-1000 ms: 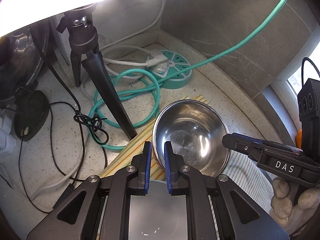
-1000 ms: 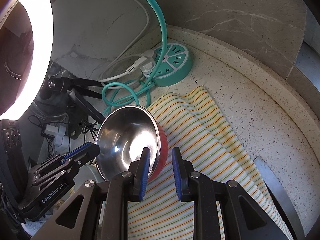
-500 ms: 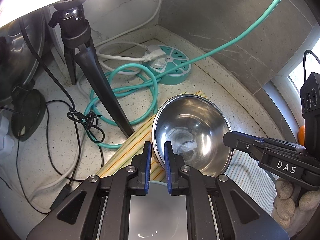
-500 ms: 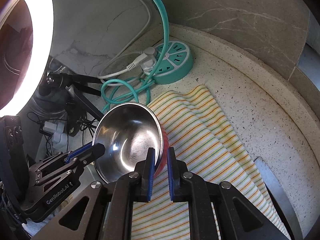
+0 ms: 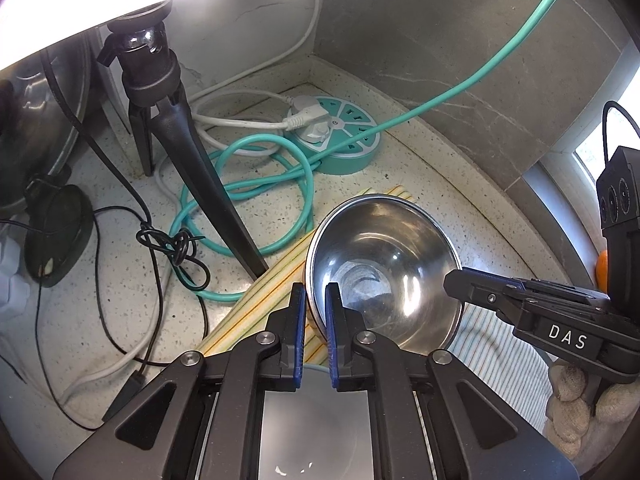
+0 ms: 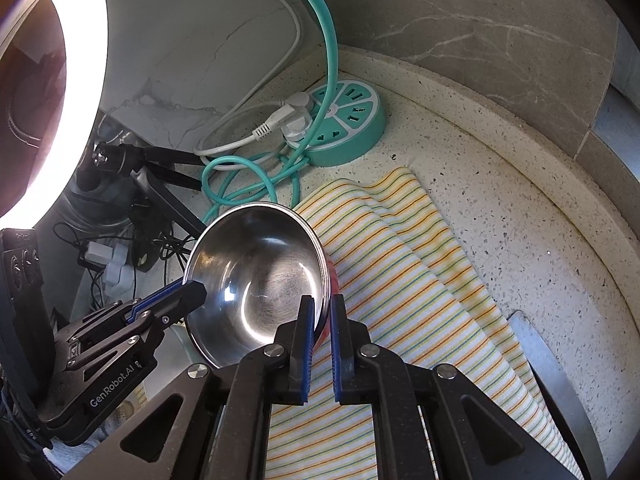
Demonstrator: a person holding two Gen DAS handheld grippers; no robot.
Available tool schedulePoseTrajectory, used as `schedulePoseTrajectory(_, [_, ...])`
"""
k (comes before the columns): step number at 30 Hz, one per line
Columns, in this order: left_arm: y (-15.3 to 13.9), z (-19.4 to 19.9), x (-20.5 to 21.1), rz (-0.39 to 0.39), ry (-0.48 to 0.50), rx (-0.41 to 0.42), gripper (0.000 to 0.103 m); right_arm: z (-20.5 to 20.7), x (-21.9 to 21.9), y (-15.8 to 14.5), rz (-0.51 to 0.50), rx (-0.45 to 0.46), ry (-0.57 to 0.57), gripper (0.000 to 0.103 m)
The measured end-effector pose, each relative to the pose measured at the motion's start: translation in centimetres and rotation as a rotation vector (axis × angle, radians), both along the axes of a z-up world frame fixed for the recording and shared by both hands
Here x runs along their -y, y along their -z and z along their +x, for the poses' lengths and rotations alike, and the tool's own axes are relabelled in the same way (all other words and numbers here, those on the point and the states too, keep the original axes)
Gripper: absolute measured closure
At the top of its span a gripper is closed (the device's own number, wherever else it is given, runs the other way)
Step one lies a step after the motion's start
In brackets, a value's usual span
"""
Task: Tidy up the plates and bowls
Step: 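Close both grippers together on the red bowl's rim, then lift the red bowl and carry it over the large steel bowl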
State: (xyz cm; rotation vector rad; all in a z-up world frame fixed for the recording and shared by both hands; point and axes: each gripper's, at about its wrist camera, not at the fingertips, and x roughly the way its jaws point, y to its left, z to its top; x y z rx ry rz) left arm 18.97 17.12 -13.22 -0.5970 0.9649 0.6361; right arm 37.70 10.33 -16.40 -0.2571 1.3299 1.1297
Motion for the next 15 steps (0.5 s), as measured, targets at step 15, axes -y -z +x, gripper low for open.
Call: schedulePoseTrajectory(15, [-2.2,-0.5,1.2,-0.012,0.014,0.052,0.095,-0.1,1.6,-2.3,0.005,0.02,0.019,0.096])
